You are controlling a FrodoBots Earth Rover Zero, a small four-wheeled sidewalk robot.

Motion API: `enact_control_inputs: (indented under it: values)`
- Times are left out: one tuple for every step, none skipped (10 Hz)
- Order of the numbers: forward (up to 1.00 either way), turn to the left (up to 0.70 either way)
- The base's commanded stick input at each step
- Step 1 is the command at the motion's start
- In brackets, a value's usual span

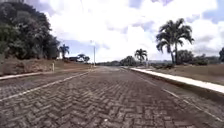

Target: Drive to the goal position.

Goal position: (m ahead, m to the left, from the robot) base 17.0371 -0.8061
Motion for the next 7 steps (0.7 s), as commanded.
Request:
enact_control_inputs:
  values:
    - [1.00,0.00]
    - [1.00,0.00]
    - [1.00,0.00]
    - [1.00,0.00]
    - [1.00,0.00]
    - [1.00,0.00]
    - [1.00,0.00]
